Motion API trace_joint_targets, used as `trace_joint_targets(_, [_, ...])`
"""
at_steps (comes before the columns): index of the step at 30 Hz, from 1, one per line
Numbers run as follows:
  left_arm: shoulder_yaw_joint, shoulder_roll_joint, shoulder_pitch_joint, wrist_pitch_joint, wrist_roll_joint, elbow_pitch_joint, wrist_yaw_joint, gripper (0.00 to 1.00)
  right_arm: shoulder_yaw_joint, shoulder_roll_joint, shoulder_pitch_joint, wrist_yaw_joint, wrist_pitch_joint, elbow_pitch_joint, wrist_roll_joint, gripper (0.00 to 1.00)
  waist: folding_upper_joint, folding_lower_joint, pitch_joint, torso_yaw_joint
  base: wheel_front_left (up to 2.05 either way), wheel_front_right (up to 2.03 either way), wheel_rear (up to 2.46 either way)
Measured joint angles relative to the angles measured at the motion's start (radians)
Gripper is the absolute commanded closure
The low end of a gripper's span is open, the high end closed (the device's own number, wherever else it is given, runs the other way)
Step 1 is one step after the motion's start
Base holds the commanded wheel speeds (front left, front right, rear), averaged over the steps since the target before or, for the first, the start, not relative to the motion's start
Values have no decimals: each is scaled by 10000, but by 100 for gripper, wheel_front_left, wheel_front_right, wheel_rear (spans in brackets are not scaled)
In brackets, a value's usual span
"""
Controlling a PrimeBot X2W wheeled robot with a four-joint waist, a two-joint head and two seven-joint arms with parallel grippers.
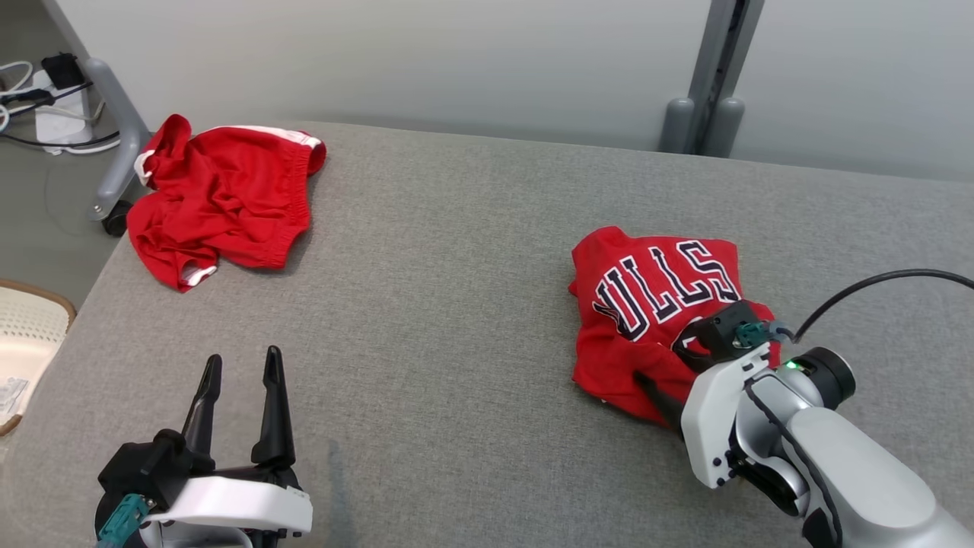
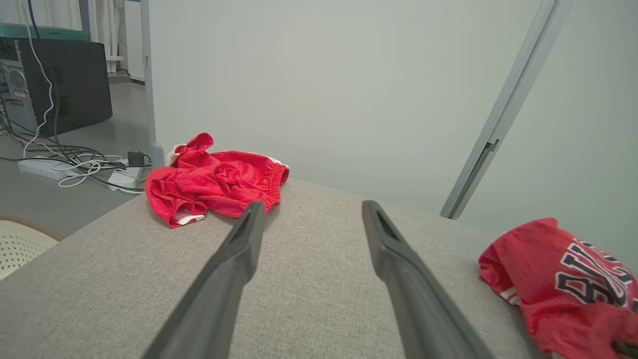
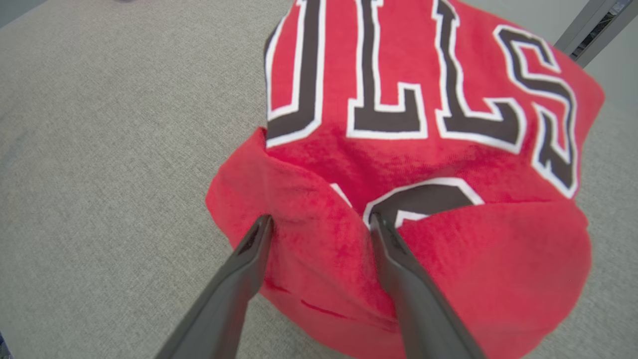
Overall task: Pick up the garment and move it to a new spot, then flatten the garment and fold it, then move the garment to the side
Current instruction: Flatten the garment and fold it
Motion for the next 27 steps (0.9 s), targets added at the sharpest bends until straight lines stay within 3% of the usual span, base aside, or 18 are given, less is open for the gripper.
trace_joint_targets(1, [10,0,0,0,-12,13,-8,0,-12,-35,2,0,10,-8,-2,54,0,0,6,40,0,0,0])
trace_joint_targets(2, [21,0,0,0,-27,33,-17,0,-29,-59,12,0,8,-17,-19,87,0,0,12,69,0,0,0])
trace_joint_targets(3, [29,-2,0,0,-35,48,-17,0,-38,-90,35,0,-15,-33,-52,100,0,0,17,89,0,0,0])
trace_joint_targets(13, [155,-12,-1,0,-33,81,-94,0,-527,-94,-99,0,-1133,-1097,-63,100,0,0,-27,-247,0,0,0])
trace_joint_targets(20, [232,-13,-85,0,6,128,-228,0,-1979,-217,-210,0,-1724,-2535,777,100,0,0,-1,-929,0,0,0])
trace_joint_targets(27, [182,-17,-161,0,4,178,-313,0,-3777,-635,777,0,-1561,-2368,982,100,0,0,202,-1391,0,0,0])
